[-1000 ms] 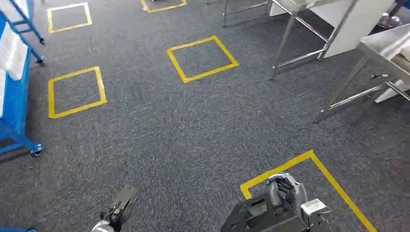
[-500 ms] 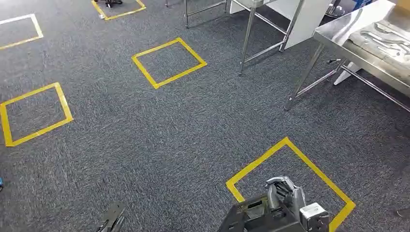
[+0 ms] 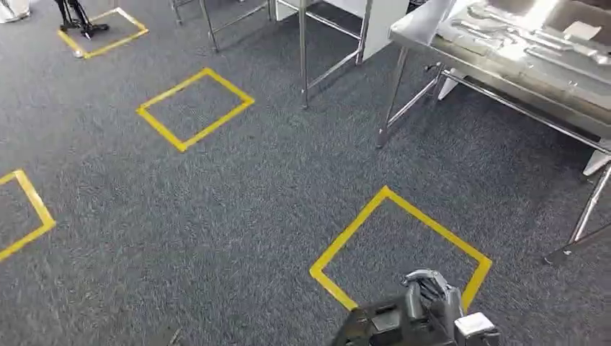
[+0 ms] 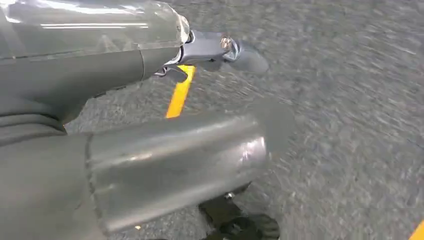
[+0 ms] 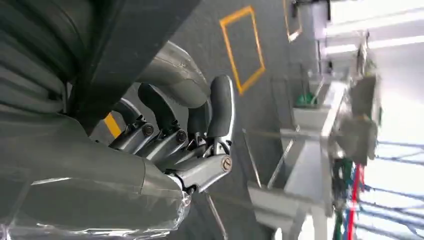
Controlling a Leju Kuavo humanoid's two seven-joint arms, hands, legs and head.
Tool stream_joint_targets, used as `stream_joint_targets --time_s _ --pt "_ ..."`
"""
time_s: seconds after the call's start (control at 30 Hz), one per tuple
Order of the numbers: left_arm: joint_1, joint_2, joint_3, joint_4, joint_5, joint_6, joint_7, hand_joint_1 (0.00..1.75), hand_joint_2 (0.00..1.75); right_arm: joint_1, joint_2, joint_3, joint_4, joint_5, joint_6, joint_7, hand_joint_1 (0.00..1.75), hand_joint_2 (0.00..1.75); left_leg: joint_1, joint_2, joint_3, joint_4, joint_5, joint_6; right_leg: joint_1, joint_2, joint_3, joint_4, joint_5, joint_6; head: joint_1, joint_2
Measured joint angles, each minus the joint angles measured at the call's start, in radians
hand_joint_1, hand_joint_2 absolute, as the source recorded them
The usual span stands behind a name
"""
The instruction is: Take the parts from the cabinet and place them on the table.
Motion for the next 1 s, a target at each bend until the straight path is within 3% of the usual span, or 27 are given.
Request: stream_joint_targets --time_s 0.07,0.1,0.13,0.17,0.23,0.27,0.3,0.4,0.43,0.47,0.5,0.57,0.6,0.63,0.67,0.73,0.77,0.8,0.9,0.93,0.97,1.0 --pt "0.015 0.007 0.004 0.0 0.002 -0.007 -0.003 0.0 0.0 0.003 0.002 0.0 0.0 0.002 0.0 0.0 1.75 1.75 -0.002 -0.019 -0.082 0.158 -0.062 -0.001 0.004 0.032 0.002 0.002 -0.004 -0.006 -0.003 0.0" --pt "0.02 0.01 0.007 0.0 0.003 -0.011 -0.005 0.0 0.0 0.006 0.002 -0.001 0.0 0.003 -0.001 0.0 1.75 1.75 -0.002 -0.02 -0.108 0.195 -0.06 -0.001 0.006 0.051 0.003 0.004 -0.005 -0.007 -0.003 0.0" --pt "0.024 0.014 0.008 0.001 0.003 -0.015 -0.009 0.0 0.0 0.008 0.002 -0.002 0.0 0.004 -0.002 0.0 1.75 1.75 -0.002 -0.02 -0.108 0.176 -0.029 0.0 0.007 0.069 0.005 0.007 -0.007 -0.006 -0.003 0.0" --pt "0.024 0.017 0.01 0.002 0.005 -0.018 -0.017 0.0 0.0 0.009 0.002 -0.002 0.0 0.005 -0.003 -0.001 1.75 1.75 -0.002 -0.023 -0.087 0.117 0.018 0.002 0.006 0.085 0.008 0.011 -0.01 -0.004 -0.004 0.0" --pt "0.023 0.024 0.012 0.004 0.01 -0.023 -0.029 0.0 0.0 0.011 0.002 -0.002 -0.003 0.007 -0.004 -0.003 1.75 1.75 -0.001 -0.034 -0.022 -0.049 0.116 0.008 0.006 0.098 0.015 0.019 -0.021 -0.002 -0.007 0.0" --pt "0.021 0.028 0.013 0.005 0.015 -0.026 -0.035 0.0 0.0 0.012 0.002 -0.003 -0.003 0.007 -0.008 -0.005 1.75 1.75 -0.004 -0.048 -0.01 -0.084 0.102 0.015 0.01 0.107 0.016 0.025 -0.026 0.005 -0.008 0.0" --pt "0.017 0.03 0.013 0.006 0.016 -0.031 -0.042 0.0 0.0 0.012 0.002 -0.004 -0.006 0.008 -0.011 -0.006 1.75 1.75 -0.004 -0.051 -0.008 -0.101 0.103 0.017 0.01 0.116 0.009 0.031 -0.029 0.011 -0.01 0.0" --pt "0.013 0.031 0.014 0.01 0.016 -0.039 -0.052 0.0 0.0 0.015 0.003 -0.005 -0.02 0.022 -0.025 -0.007 1.75 1.75 -0.008 -0.046 -0.003 -0.105 0.108 0.033 0.007 0.121 0.007 0.021 -0.026 0.029 -0.01 0.0" --pt "0.013 0.03 0.014 0.01 0.017 -0.04 -0.055 0.0 0.0 0.017 0.002 -0.005 -0.026 0.033 -0.032 -0.008 1.75 1.75 0.001 -0.039 0.002 -0.115 0.115 0.043 0.004 0.104 0.009 0.028 -0.033 0.033 -0.011 0.0" --pt "0.014 0.031 0.014 0.01 0.017 -0.042 -0.058 0.0 0.0 0.016 0.002 -0.005 -0.034 0.045 -0.042 -0.012 1.75 1.75 0.0 -0.038 0.005 -0.121 0.117 0.047 0.009 0.054 0.0 0.053 -0.052 0.04 -0.004 0.0" --pt "0.016 0.031 0.014 0.012 0.017 -0.043 -0.059 0.0 0.0 0.012 0.002 -0.004 -0.042 0.055 -0.047 -0.015 1.75 1.75 -0.001 -0.033 0.005 -0.122 0.116 0.052 0.006 0.028 -0.032 0.114 -0.091 0.047 -0.001 0.0" --pt "0.023 0.033 0.014 0.013 0.017 -0.046 -0.061 0.0 0.0 0.01 0.002 -0.004 -0.056 0.071 -0.059 -0.019 1.75 1.75 -0.001 -0.023 0.004 -0.121 0.114 0.054 -0.001 0.016 -0.115 0.27 -0.159 0.056 -0.002 0.0" --pt "0.025 0.033 0.014 0.015 0.017 -0.048 -0.063 0.0 0.0 0.01 0.002 -0.004 -0.064 0.081 -0.066 -0.019 1.75 1.75 -0.001 -0.019 0.005 -0.121 0.11 0.054 -0.005 0.015 -0.145 0.321 -0.166 0.06 -0.001 0.0" --pt "0.027 0.033 0.014 0.015 0.018 -0.05 -0.067 0.0 0.0 0.01 0.002 -0.003 -0.075 0.09 -0.075 -0.019 1.75 1.75 0.0 -0.016 0.007 -0.121 0.108 0.053 -0.009 0.013 -0.149 0.319 -0.147 0.063 -0.002 0.0" --pt "0.028 0.033 0.014 0.015 0.018 -0.052 -0.069 0.0 0.0 0.01 0.002 -0.002 -0.09 0.104 -0.085 -0.019 1.75 1.75 0.0 -0.014 0.011 -0.121 0.105 0.049 -0.012 0.011 -0.128 0.273 -0.106 0.064 -0.001 0.0" --pt "0.028 0.033 0.013 0.015 0.02 -0.054 -0.073 0.0 0.0 0.008 0.0 0.0 -0.123 0.13 -0.104 -0.018 1.75 1.75 0.003 -0.011 0.026 -0.121 0.096 0.041 -0.014 0.003 -0.038 0.094 -0.011 0.062 -0.001 0.0" --pt "0.028 0.033 0.012 0.015 0.021 -0.055 -0.074 0.0 0.0 0.004 0.0 0.0 -0.134 0.135 -0.11 -0.018 1.75 1.75 0.002 -0.01 0.028 -0.122 0.093 0.036 -0.012 -0.008 -0.007 0.032 -0.008 0.057 -0.001 0.0" --pt "0.028 0.033 0.012 0.015 0.021 -0.056 -0.076 0.0 0.0 -0.001 0.0 0.0 -0.144 0.137 -0.114 -0.016 1.75 1.75 -0.004 -0.01 0.028 -0.117 0.087 0.027 -0.003 -0.007 -0.002 0.018 -0.017 0.051 -0.001 0.0" --pt "0.028 0.034 0.011 0.016 0.027 -0.058 -0.084 0.0 0.0 -0.002 -0.003 0.0 -0.183 0.153 -0.141 -0.009 1.75 1.75 -0.002 -0.004 0.036 -0.132 0.088 0.009 0.003 0.001 -0.005 0.021 -0.021 0.032 -0.002 0.0" --pt "0.028 0.034 0.011 0.017 0.028 -0.058 -0.088 0.0 0.0 -0.003 -0.004 -0.001 -0.197 0.158 -0.151 -0.003 1.75 1.75 -0.002 -0.002 0.038 -0.13 0.081 0.002 -0.006 0.004 0.005 0.007 -0.016 0.022 -0.004 0.0" --pt "0.028 0.035 0.011 0.017 0.03 -0.059 -0.091 0.0 0.0 -0.003 -0.004 -0.001 -0.207 0.162 -0.157 0.0 1.75 1.75 0.001 -0.009 0.037 -0.106 0.07 0.001 -0.006 0.004 0.015 0.001 -0.016 0.015 -0.006 0.0" --pt "0.028 0.036 0.01 0.017 0.032 -0.06 -0.093 0.0 0.0 -0.009 -0.005 -0.002 -0.216 0.165 -0.164 0.004 1.75 1.75 0.001 -0.014 0.009 -0.048 0.037 0.001 -0.006 0.003 0.019 0.0 -0.019 0.006 -0.012 0.0"
